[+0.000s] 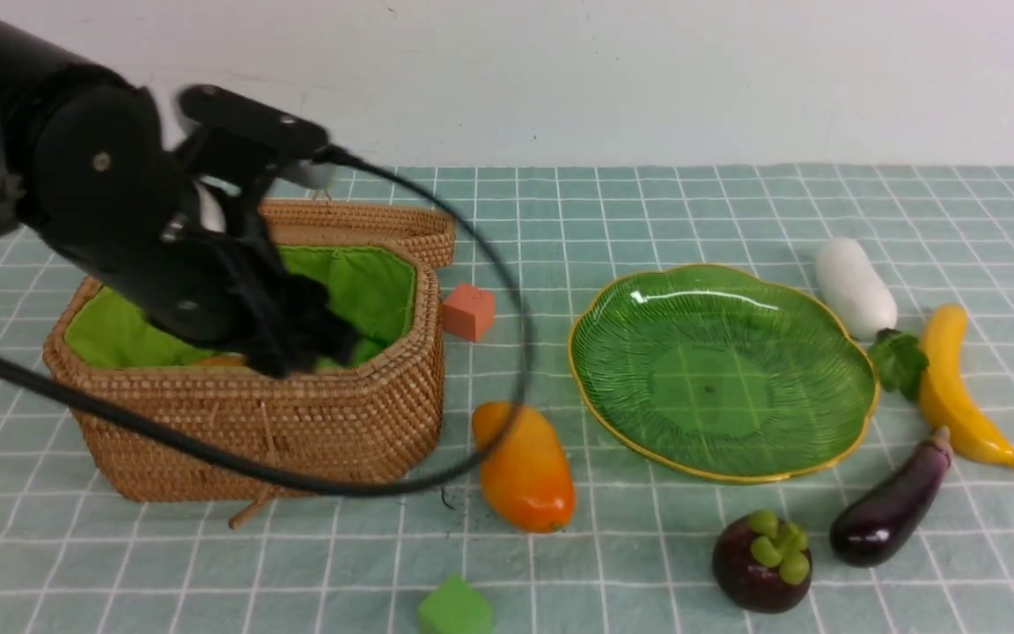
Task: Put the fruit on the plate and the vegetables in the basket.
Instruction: Grab the mango with your left arm and place it on the right plate
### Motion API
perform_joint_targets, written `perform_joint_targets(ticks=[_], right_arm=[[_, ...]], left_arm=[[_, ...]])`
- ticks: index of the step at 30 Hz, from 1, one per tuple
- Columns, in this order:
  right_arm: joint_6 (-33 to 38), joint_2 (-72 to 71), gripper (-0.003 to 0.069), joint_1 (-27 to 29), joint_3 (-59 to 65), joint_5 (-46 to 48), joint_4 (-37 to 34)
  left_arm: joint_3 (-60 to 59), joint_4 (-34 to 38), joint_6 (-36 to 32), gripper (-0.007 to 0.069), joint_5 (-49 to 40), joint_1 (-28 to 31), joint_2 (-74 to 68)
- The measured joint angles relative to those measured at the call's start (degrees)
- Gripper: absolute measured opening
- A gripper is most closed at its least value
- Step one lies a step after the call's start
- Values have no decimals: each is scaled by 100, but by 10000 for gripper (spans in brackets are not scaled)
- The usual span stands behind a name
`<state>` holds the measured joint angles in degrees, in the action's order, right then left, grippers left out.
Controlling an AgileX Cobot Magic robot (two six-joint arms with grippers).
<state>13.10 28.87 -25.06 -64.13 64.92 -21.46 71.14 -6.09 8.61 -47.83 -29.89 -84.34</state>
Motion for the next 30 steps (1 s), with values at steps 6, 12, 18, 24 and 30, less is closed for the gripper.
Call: perform_joint_targets(ticks=[6,12,18,24,30], right_arm=[[-609,-198,96,0,-59,771,675],[-667,-373,97,0,87,771,775],[-667,-427,99,0,374,766,791],[-667,-427,102,0,575,759,751],[-443,-427,106,0,579,759,646]], left_arm=[[201,197,1017,-13,-143,-1522,-394],[1169,157,1580,99,-555,-1843,-1662],[2204,-501,2605,426,-1035,-1819,-2729],[2734,-1629,3869,661,-1095,-1812,-3524],[2767,-2245,4121,636,-1026,-1801,-3981]])
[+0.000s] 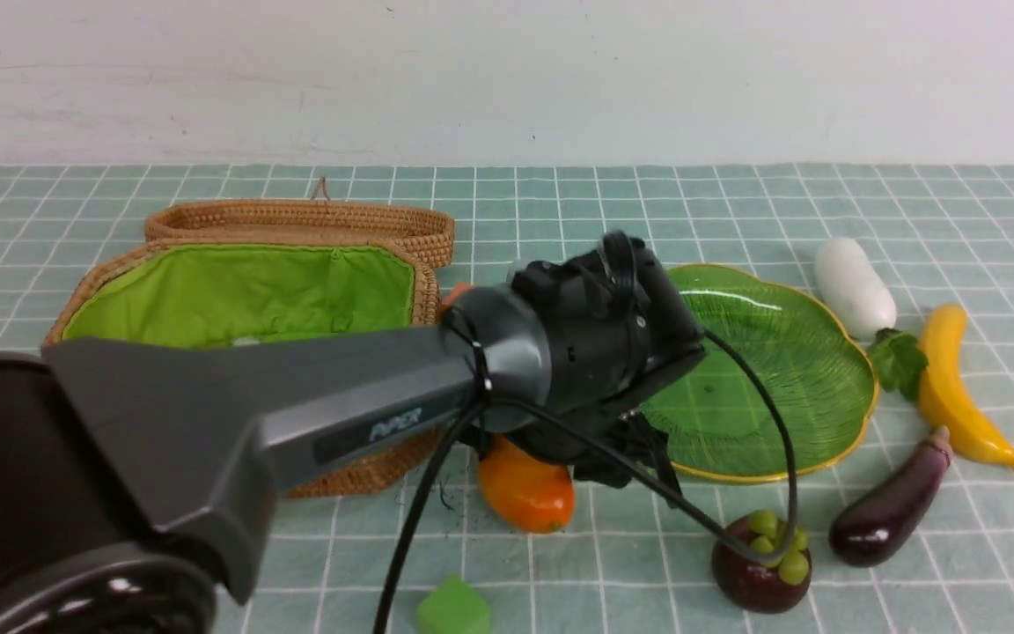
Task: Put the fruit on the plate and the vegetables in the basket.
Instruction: Grab the mango with your left arm and place it on the right plate
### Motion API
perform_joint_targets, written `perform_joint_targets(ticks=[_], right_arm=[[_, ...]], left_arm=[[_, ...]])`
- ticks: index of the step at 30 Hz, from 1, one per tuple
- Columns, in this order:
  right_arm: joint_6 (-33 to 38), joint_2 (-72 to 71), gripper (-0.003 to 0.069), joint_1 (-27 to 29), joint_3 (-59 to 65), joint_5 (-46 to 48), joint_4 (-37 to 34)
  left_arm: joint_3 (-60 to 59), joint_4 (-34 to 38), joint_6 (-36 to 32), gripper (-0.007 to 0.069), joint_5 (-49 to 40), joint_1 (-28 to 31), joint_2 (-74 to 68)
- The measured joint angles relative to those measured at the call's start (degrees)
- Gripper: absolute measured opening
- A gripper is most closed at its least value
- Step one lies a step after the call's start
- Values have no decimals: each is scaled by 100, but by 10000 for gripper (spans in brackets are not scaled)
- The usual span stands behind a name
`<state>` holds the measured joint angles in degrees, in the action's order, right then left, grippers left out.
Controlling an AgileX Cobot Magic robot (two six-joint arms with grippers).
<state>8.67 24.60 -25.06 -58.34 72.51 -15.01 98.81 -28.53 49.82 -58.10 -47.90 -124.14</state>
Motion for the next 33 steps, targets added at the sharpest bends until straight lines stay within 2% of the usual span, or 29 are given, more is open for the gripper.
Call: perform_joint_targets(ticks=[11,17,19,23,29,32,33], right_arm=[[319,0,108,0,1,0,-376],[200,0,108,0,-23,-37,-174],[-22,0,108,0,-43,-124,48],[-815,0,108,0,-73,-391,1044],[-1367,0,112,0,-73,-405,1649],[-1423,0,113,0,-73,-399,1726],[-1423,0,114,0,-73,-399,1726]], left_arm=[[36,-6,210,554,-99,6,-311],[465,303,3,554,-775,-6,-395],[693,316,-184,554,-957,-52,-408],[1800,316,-898,554,-1158,-387,-408],[2946,446,-1709,554,-1169,-582,-408],[3199,1255,-2920,554,-564,-382,-408],[3200,1324,-2990,554,-531,-363,-415]])
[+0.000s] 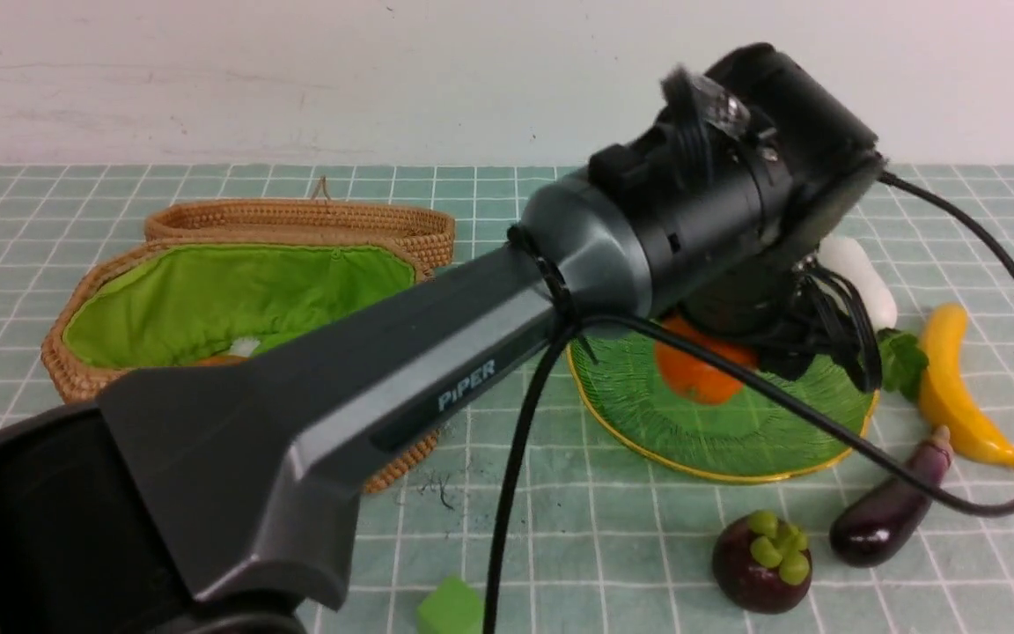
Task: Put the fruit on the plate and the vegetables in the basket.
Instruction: Grab the mango with your left arm and place it on the right plate
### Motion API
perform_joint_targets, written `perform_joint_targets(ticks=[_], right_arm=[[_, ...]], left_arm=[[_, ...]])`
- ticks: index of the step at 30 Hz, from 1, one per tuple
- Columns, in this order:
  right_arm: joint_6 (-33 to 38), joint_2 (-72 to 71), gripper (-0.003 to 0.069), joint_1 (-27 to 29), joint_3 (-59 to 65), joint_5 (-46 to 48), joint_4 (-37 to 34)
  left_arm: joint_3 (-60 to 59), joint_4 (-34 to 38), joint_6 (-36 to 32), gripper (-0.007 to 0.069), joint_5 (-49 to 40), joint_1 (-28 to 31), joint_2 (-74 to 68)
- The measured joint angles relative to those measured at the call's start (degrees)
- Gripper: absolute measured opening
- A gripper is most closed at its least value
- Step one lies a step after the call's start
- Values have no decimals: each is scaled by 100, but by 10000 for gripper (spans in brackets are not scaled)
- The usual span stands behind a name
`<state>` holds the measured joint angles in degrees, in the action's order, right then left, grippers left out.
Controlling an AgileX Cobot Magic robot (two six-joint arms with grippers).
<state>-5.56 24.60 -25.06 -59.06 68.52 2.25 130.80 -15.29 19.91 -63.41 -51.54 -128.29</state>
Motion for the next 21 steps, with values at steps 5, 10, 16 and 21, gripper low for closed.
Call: perform_joint_targets(ticks=[5,10,16,21], right_arm=[[-40,0,119,0,0,-8,39],[-76,46,122,0,0,-79,39],[-209,284,127,0,0,-114,39],[-220,545,130,0,5,-221,39]], left_arm=[[0,1529,-1640,554,928,615,-317],[0,2181,-2446,554,1540,1051,-880],[-13,2402,-2558,598,1735,1131,-1041],[-13,2478,-2573,667,1667,1144,-926]])
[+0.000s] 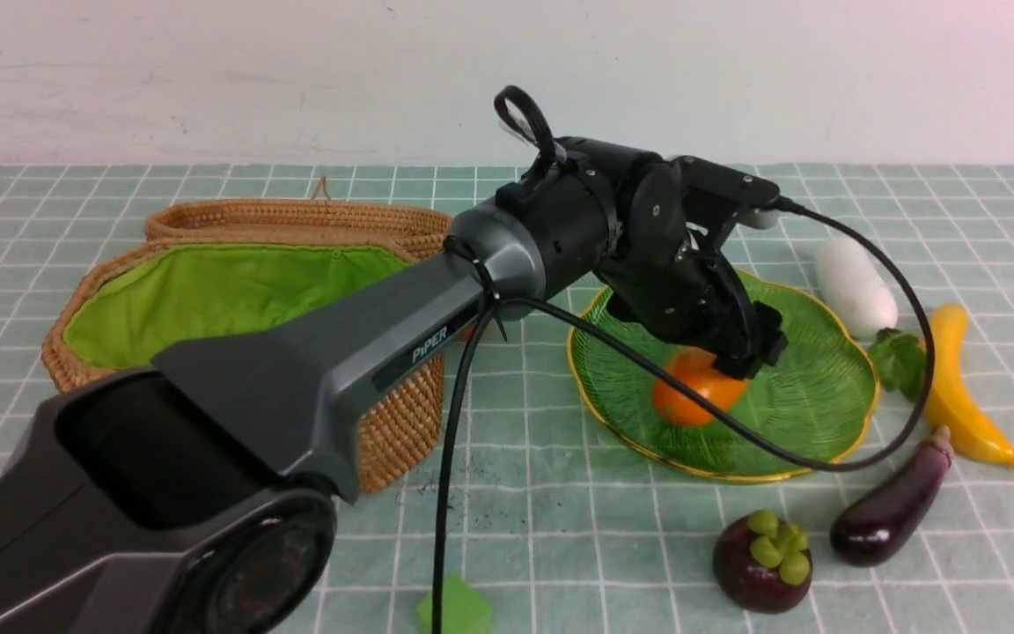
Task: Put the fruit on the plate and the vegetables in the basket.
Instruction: Grab the mango with your left arm and place it on the right plate, then use the right arm to grab a mangosteen and put it into the right plate
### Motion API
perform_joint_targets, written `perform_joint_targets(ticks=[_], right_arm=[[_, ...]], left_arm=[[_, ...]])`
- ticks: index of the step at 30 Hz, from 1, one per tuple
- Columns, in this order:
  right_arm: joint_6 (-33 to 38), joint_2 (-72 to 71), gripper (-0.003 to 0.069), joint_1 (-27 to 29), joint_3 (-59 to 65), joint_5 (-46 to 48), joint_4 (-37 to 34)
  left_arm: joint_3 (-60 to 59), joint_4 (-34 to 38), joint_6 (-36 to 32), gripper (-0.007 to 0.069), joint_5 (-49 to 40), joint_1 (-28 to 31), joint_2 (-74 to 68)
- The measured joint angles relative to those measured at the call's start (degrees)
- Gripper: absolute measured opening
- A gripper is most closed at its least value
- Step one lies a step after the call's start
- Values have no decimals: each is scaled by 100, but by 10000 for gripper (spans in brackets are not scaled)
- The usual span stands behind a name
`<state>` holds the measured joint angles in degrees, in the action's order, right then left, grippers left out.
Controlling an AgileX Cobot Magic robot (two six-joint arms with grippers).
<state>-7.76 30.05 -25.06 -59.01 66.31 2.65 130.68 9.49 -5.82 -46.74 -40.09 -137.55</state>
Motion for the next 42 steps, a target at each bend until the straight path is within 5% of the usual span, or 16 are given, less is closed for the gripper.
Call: perform_joint_targets(ticks=[7,14,16,25,33,37,42], right_arm=[[0,167,136,0,43,-278,0],[-39,377,141,0,43,-284,-124],[-39,617,144,0,43,-270,-265],[471,2244,154,0,43,-203,-901],[585,3907,200,0,43,-458,-1415],[479,4694,358,0,43,-930,-1420],[-55,5420,581,0,43,-1442,-1235]], left_arm=[[-295,60,0,604,-703,0,631],[-897,-514,314,86,-1755,2,2917],[-1111,-567,434,-9,-2044,2,3579],[-3566,-681,821,-13,-2245,2,6063],[-7534,-274,854,-13,-204,2,9180],[-9080,-90,854,-13,940,2,10677],[-9441,30,859,-13,1138,2,11155]])
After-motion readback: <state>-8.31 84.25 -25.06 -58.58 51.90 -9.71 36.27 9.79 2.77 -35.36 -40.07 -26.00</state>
